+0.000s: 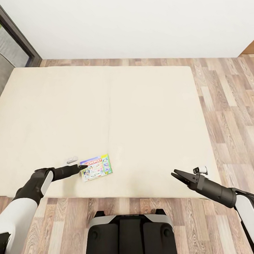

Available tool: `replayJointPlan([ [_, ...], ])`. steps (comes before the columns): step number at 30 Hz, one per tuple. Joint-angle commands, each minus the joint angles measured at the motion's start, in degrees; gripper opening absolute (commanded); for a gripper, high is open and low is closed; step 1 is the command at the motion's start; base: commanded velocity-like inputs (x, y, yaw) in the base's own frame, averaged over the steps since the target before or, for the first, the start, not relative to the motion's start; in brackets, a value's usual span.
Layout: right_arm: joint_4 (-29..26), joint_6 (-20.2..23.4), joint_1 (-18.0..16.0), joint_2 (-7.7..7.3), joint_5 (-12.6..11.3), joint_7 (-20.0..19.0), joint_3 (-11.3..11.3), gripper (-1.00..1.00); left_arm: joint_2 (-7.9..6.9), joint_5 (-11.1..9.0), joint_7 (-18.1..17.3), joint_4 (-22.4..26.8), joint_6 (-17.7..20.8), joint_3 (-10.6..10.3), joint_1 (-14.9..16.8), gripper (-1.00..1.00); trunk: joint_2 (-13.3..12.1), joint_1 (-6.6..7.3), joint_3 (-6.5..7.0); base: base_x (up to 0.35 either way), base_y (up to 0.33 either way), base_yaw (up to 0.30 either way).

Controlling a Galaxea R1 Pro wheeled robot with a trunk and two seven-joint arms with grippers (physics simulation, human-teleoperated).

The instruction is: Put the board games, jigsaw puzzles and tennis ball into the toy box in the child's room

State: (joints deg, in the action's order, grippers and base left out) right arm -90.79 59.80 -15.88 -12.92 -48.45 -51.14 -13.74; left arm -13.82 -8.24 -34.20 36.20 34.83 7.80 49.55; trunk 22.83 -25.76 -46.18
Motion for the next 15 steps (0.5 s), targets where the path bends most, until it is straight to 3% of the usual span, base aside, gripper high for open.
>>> replayJointPlan([
  [1, 0.0, 0.2, -0.03, 0.0, 0.19, -0.29, -0.05, 1.0, 0.01, -0.29, -0.08, 0.01, 0.35, 0.12, 0.02, 1.0, 0.09, -0.03, -0.16, 0.0, 0.0, 0.0],
  [15, 0.0, 0.2, -0.03, 0.0, 0.28, -0.19, 0.06, 1.0, 0.43, -0.29, -0.06, 0.16, 0.07, 0.12, 0.02, 1.0, 0.09, -0.03, -1.47, 0.0, 0.0, 0.0],
])
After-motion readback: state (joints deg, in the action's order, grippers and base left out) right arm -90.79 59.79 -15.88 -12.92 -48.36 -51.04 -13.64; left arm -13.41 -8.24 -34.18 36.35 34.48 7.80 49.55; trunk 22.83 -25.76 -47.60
